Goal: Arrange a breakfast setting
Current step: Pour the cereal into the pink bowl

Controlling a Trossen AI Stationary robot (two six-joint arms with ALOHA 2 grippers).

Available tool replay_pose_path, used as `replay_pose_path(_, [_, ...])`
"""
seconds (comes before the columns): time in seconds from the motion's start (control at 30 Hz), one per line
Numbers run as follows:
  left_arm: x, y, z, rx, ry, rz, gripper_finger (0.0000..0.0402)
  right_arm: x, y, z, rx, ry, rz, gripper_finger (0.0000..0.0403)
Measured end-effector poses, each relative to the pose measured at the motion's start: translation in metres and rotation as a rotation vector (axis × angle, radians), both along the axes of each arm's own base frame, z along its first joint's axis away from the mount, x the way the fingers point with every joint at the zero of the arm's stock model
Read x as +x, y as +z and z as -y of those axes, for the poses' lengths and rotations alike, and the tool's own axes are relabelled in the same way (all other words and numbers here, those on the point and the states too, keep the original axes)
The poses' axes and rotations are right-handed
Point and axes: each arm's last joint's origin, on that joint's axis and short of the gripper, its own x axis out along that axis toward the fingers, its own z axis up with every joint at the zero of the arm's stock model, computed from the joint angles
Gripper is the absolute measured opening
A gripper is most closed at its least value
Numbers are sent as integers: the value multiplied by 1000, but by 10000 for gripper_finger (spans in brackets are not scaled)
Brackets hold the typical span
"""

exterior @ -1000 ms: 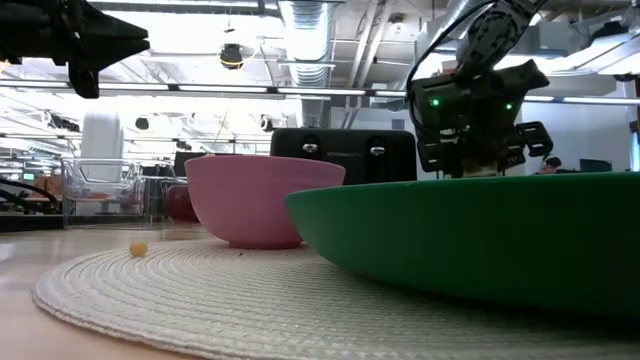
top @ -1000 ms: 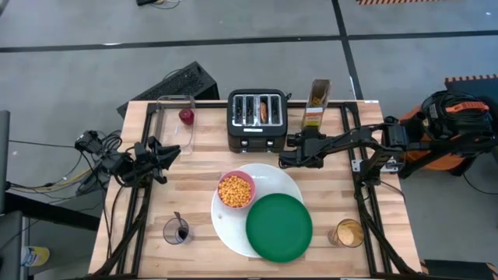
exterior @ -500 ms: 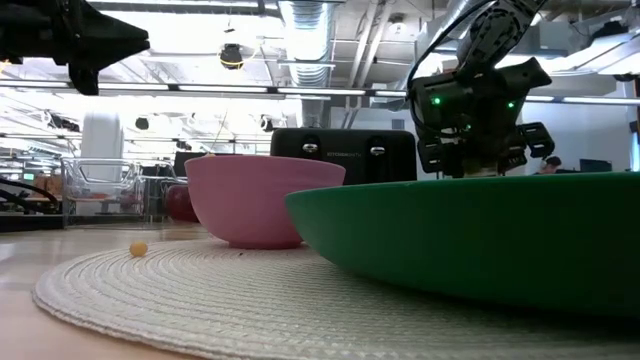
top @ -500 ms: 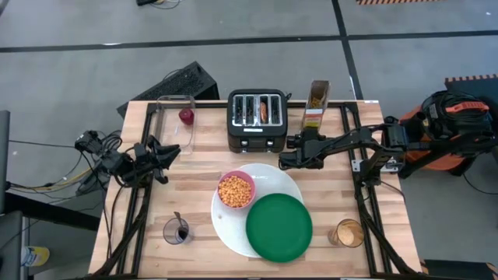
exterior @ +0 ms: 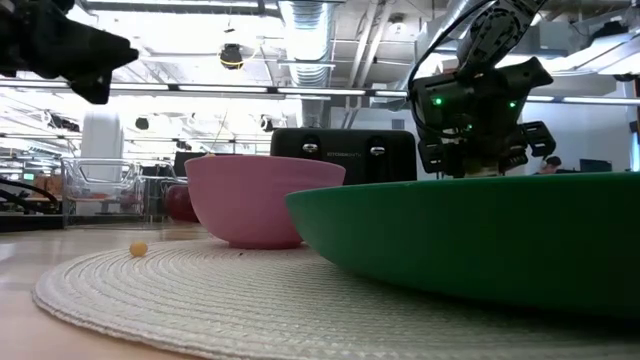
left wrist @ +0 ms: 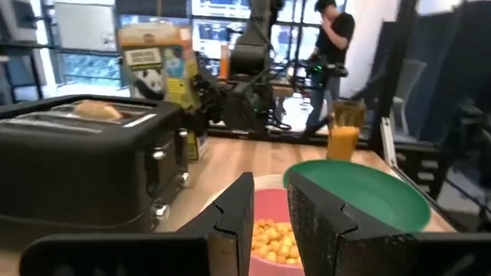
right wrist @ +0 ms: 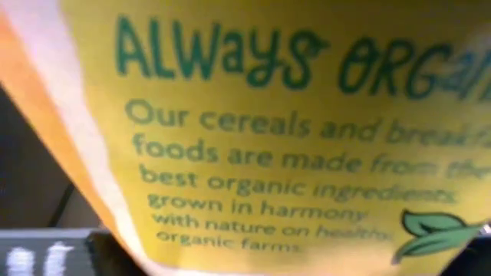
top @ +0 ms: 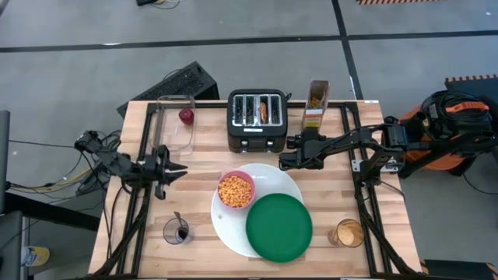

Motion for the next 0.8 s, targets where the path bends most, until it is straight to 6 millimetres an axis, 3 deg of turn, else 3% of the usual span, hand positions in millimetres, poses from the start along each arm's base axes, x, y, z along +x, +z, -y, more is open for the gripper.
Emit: replay_pose_path(0.8, [-1,-14,-2,111,39,-129,68,-1,0,3,-12,-23,19,272])
